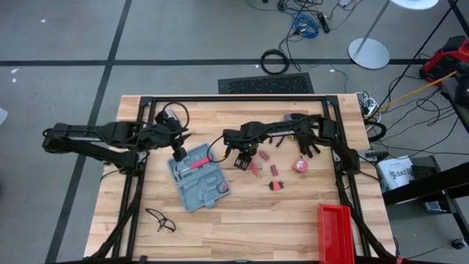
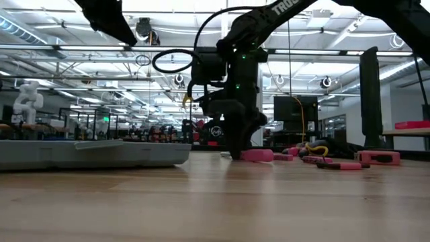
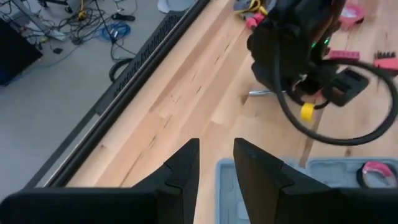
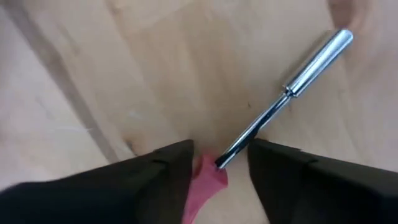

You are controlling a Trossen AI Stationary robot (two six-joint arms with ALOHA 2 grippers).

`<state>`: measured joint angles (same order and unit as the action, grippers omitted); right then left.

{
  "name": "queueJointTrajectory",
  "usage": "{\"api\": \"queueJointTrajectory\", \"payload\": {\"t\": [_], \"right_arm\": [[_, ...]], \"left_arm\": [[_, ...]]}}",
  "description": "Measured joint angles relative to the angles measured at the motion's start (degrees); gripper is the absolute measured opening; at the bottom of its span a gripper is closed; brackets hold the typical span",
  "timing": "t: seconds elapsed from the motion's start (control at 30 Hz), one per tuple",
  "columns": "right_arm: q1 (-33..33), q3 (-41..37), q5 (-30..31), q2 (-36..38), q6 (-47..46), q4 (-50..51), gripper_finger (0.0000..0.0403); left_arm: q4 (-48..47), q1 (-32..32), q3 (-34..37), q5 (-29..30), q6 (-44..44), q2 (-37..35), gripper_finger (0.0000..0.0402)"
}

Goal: Prefit tool cases
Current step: Put the pink screwdriver into the gray prefit tool case

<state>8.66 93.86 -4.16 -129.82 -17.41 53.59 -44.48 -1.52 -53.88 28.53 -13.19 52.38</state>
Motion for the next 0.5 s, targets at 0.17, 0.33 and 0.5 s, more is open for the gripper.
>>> {"api": "queueJointTrajectory", "payload": {"t": [0.17, 0.33, 0.5], "right_arm": [[-0.39, -0.15, -1.68, 0.26, 3.28, -0.38, 0.0016], [-0.59, 0.66, 0.71, 3.97, 5.89, 0.93, 0.0006], [-1.57, 5.95, 5.03, 7.49, 12.7, 5.79, 0.0004]], "left_arm": [[0.01, 0.0, 0.7, 0.0, -1.34, 0.0, 0.0106], [0.21, 0.0, 0.7, 0.0, -1.35, 0.0, 0.0106], [0.6, -0.69, 0.69, 0.0, -1.25, -0.63, 0.0106]]}}
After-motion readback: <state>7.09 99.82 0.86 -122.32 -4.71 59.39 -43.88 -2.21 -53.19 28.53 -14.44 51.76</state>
